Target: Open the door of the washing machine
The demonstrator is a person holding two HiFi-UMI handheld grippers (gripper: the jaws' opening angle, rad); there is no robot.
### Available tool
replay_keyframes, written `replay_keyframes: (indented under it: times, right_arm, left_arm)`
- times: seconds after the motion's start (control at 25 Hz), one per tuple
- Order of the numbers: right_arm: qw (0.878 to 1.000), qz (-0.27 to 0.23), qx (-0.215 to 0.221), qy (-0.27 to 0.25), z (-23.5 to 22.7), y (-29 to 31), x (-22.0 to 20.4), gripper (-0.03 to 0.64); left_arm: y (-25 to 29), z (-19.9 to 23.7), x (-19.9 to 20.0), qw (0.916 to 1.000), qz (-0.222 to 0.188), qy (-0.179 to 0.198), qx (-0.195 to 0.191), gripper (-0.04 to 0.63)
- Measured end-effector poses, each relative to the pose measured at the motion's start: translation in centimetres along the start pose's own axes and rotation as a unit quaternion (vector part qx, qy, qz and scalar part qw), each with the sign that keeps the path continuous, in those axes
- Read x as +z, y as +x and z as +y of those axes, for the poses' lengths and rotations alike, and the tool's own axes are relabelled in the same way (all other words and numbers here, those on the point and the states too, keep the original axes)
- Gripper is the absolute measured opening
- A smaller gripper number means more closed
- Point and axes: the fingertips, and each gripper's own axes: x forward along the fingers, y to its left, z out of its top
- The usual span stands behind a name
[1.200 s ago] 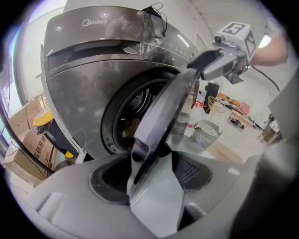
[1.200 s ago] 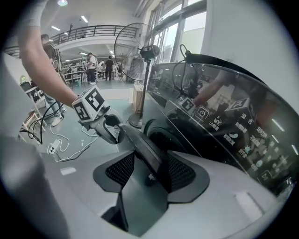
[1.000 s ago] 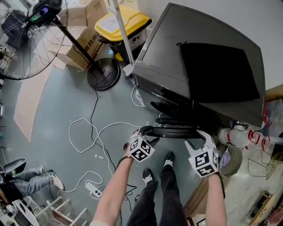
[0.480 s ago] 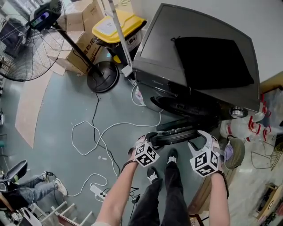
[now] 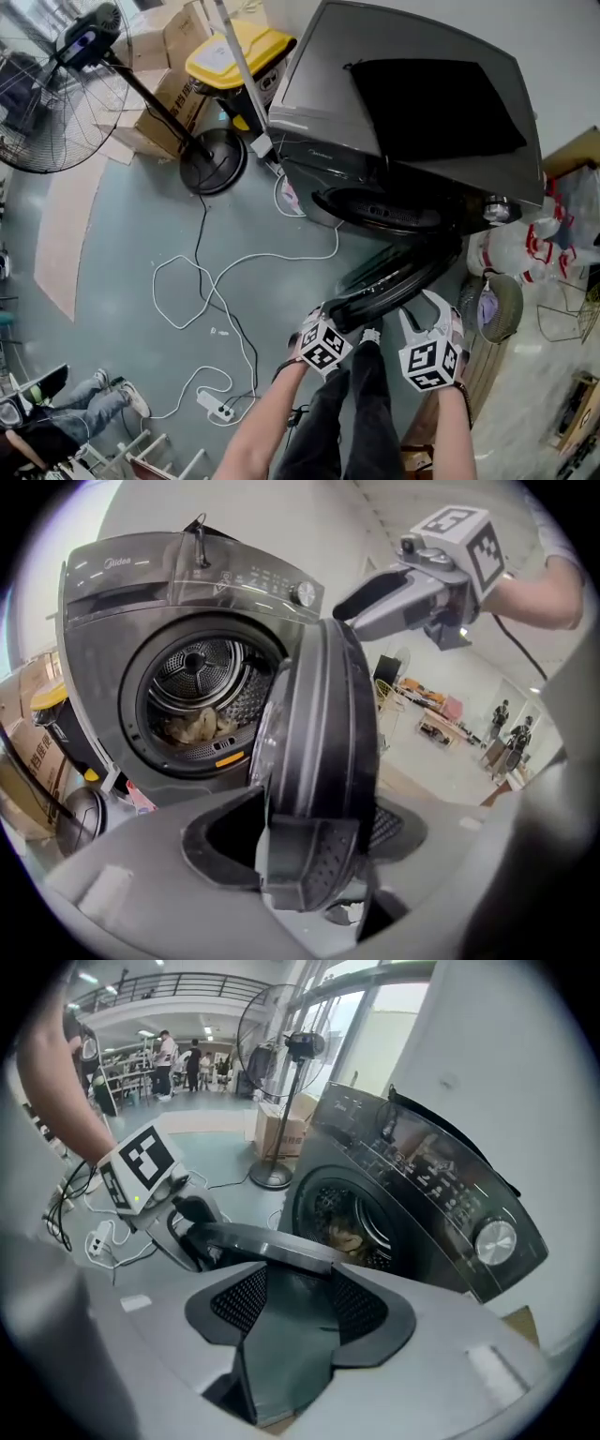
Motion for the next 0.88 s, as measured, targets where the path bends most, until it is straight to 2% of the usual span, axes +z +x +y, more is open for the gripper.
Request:
replay_keyframes:
  times: [0.08,0.24,0.32,0.4,0.48,0.56,0.64,0.88]
  right_arm:
    - [0.999,-0.005,-0.005,0.040,0.4,-0.5,-1.0,0.190]
    - [0.993,0.033,0.022,0.109,3.3,-0.7,-4.3,0.138]
    - [0.991,0.037,0.008,0.131,3.6,-1.2,-5.5,0.137]
    - [0.984,0.015,-0.011,0.175,2.9,-2.0,-5.5,0.138]
    - [0.969,-0.022,-0.028,0.246,1.4,-3.0,-5.1,0.138]
    - [0.944,-0.054,-0.046,0.322,-0.4,-4.1,-5.2,0.138]
    - [0.923,-0.075,-0.056,0.374,-1.5,-5.0,-5.4,0.139]
    - [0.896,-0.101,-0.057,0.429,-1.9,-5.1,-6.0,0.190]
  left_arm:
    - [0.1,-1.1,0.0,1.0000,0.001,0.008,0.000,0.325]
    - [0.2,-3.4,-0.6,1.0000,0.005,0.009,0.001,0.325]
    - [0.4,-4.6,-0.8,0.9999,0.006,0.009,-0.007,0.325]
    - [0.5,-5.5,-1.0,0.9998,0.008,0.009,-0.014,0.325]
    - [0.5,-6.4,-1.2,0.9997,0.015,0.009,-0.018,0.325]
    - [0.9,-7.5,-1.1,0.9993,0.023,0.010,-0.027,0.325]
    - [1.3,-8.8,-1.0,0.9987,0.031,0.010,-0.039,0.325]
    - [2.2,-11.9,-0.8,0.9977,0.042,-0.004,-0.054,0.338]
